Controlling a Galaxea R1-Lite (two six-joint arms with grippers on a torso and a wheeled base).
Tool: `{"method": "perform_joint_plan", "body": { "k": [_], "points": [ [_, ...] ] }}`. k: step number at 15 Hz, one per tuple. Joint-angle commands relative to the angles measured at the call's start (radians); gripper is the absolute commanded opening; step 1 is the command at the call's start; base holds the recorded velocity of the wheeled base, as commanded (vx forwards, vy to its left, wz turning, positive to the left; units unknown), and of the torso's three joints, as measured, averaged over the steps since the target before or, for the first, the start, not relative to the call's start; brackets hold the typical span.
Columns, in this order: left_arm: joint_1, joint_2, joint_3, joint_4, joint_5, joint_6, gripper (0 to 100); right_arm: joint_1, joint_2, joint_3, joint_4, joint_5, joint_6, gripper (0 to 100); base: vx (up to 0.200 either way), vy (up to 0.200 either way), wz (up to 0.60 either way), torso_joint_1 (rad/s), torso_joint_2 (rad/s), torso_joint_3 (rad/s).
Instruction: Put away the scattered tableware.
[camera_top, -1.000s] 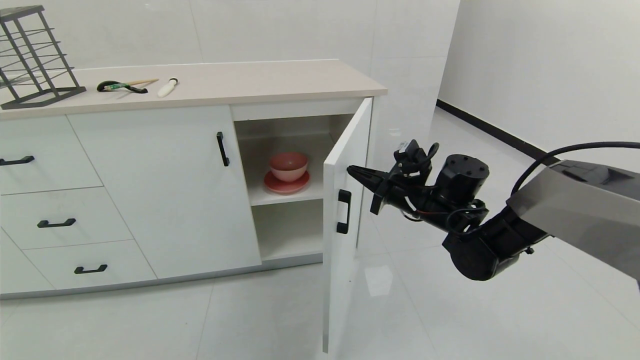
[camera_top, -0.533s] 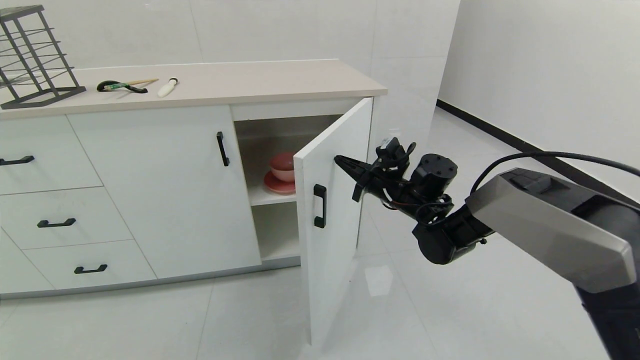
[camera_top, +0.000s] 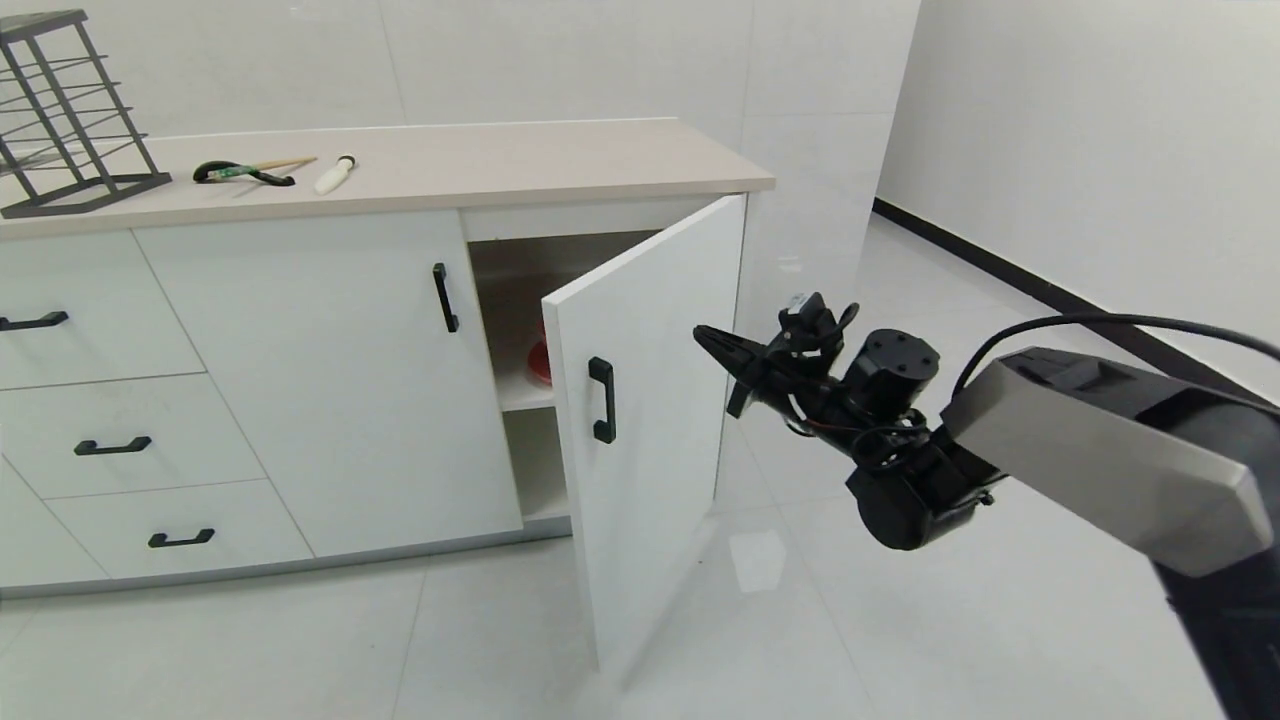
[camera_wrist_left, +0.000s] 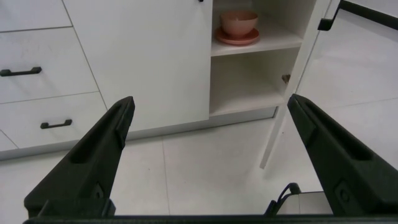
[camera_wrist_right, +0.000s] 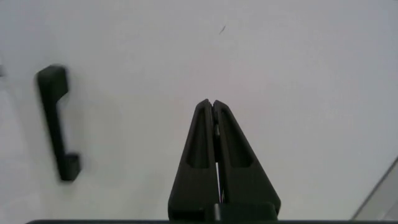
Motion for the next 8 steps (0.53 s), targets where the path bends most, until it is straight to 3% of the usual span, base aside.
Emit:
{"method": "perform_joint_plan", "body": {
  "k": [1, 4, 6, 8],
  "points": [
    [0.0, 0.0, 0.0, -0.001, 0.0, 0.001, 100, -0.048, -0.52, 0.557, -0.027, 0.025, 0.004, 0, 0.0, 0.0, 0.0, 0.0, 0.0, 0.0],
    [0.0, 0.0, 0.0, -0.001, 0.0, -0.007, 100, -0.147, -1.029, 0.908, -0.007, 0.025, 0.0, 0, 0.0, 0.0, 0.0, 0.0, 0.0, 0.0],
    [-0.002, 0.0, 0.0, -0.001, 0.0, -0.016, 100, -0.259, -1.351, 1.052, 0.045, 0.022, -0.002, 0, 0.0, 0.0, 0.0, 0.0, 0.0, 0.0],
    [0.0, 0.0, 0.0, -0.001, 0.0, -0.016, 100, -0.384, -1.655, 1.107, 0.176, 0.022, 0.0, 0, 0.0, 0.0, 0.0, 0.0, 0.0, 0.0]
  ]
}}
